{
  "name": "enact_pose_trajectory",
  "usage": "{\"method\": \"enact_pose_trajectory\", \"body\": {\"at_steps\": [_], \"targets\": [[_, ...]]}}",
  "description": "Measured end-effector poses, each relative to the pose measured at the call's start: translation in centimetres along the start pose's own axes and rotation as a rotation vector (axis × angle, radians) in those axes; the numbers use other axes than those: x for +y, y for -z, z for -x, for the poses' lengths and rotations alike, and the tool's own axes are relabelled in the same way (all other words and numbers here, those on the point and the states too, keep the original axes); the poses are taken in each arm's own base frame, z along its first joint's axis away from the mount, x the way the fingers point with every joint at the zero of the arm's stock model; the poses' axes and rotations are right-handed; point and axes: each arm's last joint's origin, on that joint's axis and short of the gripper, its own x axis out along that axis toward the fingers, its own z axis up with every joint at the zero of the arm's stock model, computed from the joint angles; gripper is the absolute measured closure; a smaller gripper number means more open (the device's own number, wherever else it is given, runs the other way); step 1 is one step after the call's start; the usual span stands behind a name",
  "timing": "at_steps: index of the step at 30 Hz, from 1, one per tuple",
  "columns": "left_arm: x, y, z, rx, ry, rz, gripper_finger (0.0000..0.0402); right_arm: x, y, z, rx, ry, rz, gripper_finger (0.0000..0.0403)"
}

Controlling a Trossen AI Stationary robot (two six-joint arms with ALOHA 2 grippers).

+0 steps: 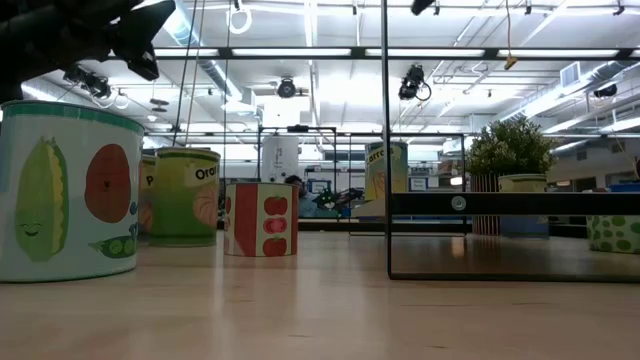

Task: Pick and place cans onto a shelf
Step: Adjust the canned mixed fruits

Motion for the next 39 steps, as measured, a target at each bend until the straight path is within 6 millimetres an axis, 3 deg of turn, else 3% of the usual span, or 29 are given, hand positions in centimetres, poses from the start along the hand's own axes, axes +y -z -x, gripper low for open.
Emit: {"method": "enact_pose_trajectory", "body": {"at_steps": [9, 16, 23, 28, 35, 39], "targets": [[0.0, 0.0, 0.0, 0.0, 0.006, -0.009, 0.026, 1.2, 4.7, 0.1, -0.072, 0.01, -0.08, 0.004], [0.6, -0.2, -0.6, 0.06, -0.231, 0.023, 0.0253, 1.7, 7.5, -0.4, -0.186, 0.02, -0.083, 0.004], [0.7, 0.8, -1.5, 0.381, -0.333, 0.156, 0.0187, 1.6, 8.0, 0.0, -0.254, -0.002, -0.065, 0.004], [0.3, -0.4, -2.3, 0.584, -0.313, 0.227, 0.0141, 1.8, 8.0, 0.2, -0.263, -0.009, -0.057, 0.004], [-1.8, -2.2, -4.5, 0.725, -0.288, 0.255, 0.0154, 2.2, 8.0, 0.4, -0.277, -0.024, -0.04, 0.004], [-3.4, -2.4, -6.0, 0.898, -0.269, 0.213, 0.017, 2.3, 8.1, 0.6, -0.282, -0.022, -0.006, 0.004]]}}
